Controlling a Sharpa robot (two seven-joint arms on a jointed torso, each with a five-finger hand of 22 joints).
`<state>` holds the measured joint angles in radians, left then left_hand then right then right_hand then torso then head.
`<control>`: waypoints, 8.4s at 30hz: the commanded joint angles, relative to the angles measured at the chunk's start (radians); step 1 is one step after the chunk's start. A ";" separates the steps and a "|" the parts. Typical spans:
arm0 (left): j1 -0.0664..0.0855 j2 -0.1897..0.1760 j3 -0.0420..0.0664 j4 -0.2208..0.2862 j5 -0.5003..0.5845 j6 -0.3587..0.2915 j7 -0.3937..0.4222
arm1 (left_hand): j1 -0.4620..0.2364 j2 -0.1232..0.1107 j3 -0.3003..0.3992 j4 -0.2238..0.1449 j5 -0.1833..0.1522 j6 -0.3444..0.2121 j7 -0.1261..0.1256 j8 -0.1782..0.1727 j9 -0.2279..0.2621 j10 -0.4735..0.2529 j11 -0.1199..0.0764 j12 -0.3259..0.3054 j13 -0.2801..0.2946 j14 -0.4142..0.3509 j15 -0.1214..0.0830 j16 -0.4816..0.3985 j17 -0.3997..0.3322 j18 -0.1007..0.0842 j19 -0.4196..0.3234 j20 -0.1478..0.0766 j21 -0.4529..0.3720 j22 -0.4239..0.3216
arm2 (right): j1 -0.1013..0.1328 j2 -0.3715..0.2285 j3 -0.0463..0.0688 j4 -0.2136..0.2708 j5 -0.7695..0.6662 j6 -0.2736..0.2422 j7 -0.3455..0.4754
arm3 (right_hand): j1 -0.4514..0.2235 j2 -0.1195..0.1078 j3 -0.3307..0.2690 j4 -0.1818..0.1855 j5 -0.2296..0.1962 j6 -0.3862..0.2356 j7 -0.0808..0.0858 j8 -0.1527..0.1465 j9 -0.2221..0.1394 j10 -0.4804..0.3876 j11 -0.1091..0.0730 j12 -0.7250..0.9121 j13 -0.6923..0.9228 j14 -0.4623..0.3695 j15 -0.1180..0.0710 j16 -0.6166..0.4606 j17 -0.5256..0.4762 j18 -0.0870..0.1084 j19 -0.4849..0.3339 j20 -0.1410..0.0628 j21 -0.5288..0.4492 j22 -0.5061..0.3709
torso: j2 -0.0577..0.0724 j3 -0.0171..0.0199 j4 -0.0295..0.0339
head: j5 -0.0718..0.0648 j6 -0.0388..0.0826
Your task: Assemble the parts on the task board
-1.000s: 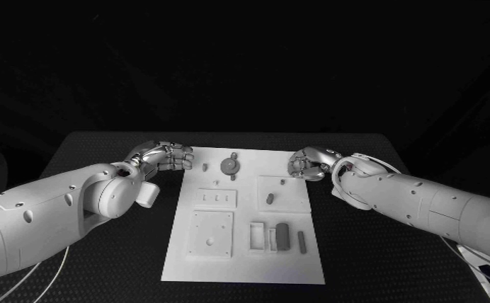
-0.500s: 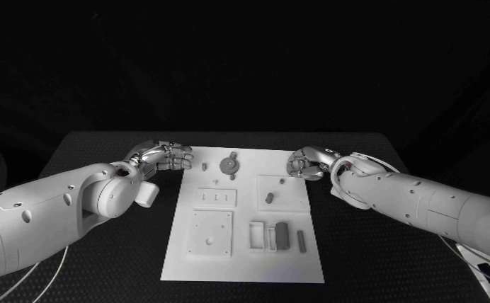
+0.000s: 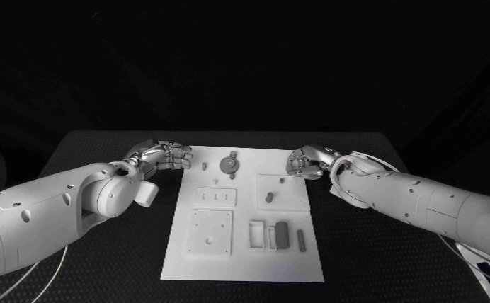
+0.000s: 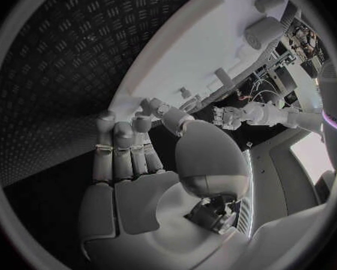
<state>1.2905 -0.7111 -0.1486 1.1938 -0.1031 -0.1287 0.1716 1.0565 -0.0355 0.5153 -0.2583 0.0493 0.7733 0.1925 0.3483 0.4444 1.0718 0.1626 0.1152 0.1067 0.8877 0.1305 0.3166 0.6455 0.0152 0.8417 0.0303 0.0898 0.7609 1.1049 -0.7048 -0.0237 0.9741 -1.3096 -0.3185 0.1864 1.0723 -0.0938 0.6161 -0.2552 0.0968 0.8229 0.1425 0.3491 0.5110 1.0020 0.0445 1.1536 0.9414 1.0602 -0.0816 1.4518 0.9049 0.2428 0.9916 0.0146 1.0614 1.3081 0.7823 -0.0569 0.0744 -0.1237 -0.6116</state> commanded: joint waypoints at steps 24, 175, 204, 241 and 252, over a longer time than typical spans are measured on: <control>0.001 0.002 0.001 0.000 -0.003 0.020 0.004 | -0.011 0.000 -0.005 0.003 0.000 -0.004 0.005 -0.004 -0.001 -0.005 0.000 -0.006 -0.002 0.008 0.001 -0.008 0.003 -0.005 0.009 0.001 -0.008 0.002 | -0.004 0.007 -0.001 -0.001 -0.004 -0.002 -0.004 | 0.009 -0.019 0.014 -0.002 -0.002 0.095 -0.003 -0.030 -0.004 -0.109 -0.014 0.001 0.002 -0.007 0.008 0.001 0.002 0.019 0.001 -0.004 -0.003 0.016 | 0.000 0.0004 -0.0001 | 0.000 0.001; 0.032 0.150 -0.001 0.071 -0.263 0.028 -0.259 | -0.182 0.062 -0.106 -0.018 0.000 0.136 -0.053 0.014 -0.013 0.114 -0.052 0.028 0.056 0.067 -0.009 -0.024 0.075 0.007 0.029 -0.005 -0.019 0.038 | 0.078 0.088 0.027 0.410 -0.068 0.015 -0.274 | -0.023 0.062 0.019 -0.027 -0.001 0.227 -0.066 0.060 0.080 -0.010 -0.073 0.028 0.009 0.076 -0.047 0.032 0.008 0.019 0.063 -0.039 0.047 0.015 | -0.064 -0.0047 -0.0258 | 0.059 -0.003; 0.031 0.145 -0.001 0.061 -0.311 0.030 -0.270 | -0.102 0.130 0.003 -0.026 0.000 0.235 -0.090 0.048 0.000 0.207 -0.096 0.062 0.099 0.142 -0.046 0.002 0.131 -0.015 0.069 -0.037 -0.008 0.050 | 0.077 0.088 0.027 0.394 -0.050 0.022 -0.275 | -0.027 0.058 0.021 -0.028 -0.001 0.220 -0.064 0.055 0.081 -0.013 -0.072 0.024 0.009 0.075 -0.046 0.028 0.007 0.019 0.061 -0.040 0.044 0.014 | -0.063 -0.0042 -0.0258 | 0.054 -0.006; 0.030 0.167 -0.003 -0.015 -0.718 0.100 -0.498 | -0.120 0.153 -0.043 -0.031 0.002 0.270 -0.107 0.077 0.072 0.345 -0.175 0.211 0.267 0.376 -0.179 0.264 0.347 0.022 0.328 -0.153 0.181 0.209 | 0.148 0.042 0.053 0.193 0.406 -0.137 -0.077 | -0.082 -0.047 -0.084 0.005 -0.003 -0.040 0.047 -0.095 -0.009 -0.168 0.035 -0.047 -0.024 -0.071 0.054 -0.061 -0.033 0.019 -0.077 0.037 -0.051 -0.003 | -0.063 -0.0036 -0.0264 | 0.067 -0.027; 0.030 0.199 -0.018 -0.020 -0.862 0.160 -0.604 | -0.115 0.148 0.020 -0.027 0.004 0.269 -0.152 0.045 0.140 0.340 -0.238 0.671 0.700 0.514 -0.313 0.752 0.474 0.046 0.536 -0.268 0.475 0.491 | 0.152 0.050 0.055 0.172 0.411 -0.126 -0.080 | -0.082 -0.043 -0.088 0.001 -0.003 -0.040 0.047 -0.095 -0.011 -0.168 0.035 -0.047 -0.026 -0.071 0.054 -0.061 -0.034 0.019 -0.078 0.038 -0.052 -0.002 | -0.062 -0.0033 -0.0264 | 0.070 -0.039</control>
<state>1.3198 -0.5204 -0.1668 1.1781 -0.8826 -0.0111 -0.3668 0.9368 0.1005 0.5256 -0.2844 0.0493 1.0105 0.0800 0.3992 0.5271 1.4160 -0.0724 0.7729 0.7935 1.3670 -0.1514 1.0525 1.1237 0.0189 1.3648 -0.2315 0.5596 1.2480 1.2562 -0.6560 0.0306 1.1469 -0.9122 -0.4515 0.0910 0.9899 -0.1475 0.5340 -0.2537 0.0967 0.7774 0.1841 0.2497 0.5010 0.9841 0.0625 1.1100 0.9171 0.9964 -0.0260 1.3938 0.8717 0.2483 0.9182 0.0519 1.0136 1.3056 0.7198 -0.0599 0.0480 -0.0545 -0.6478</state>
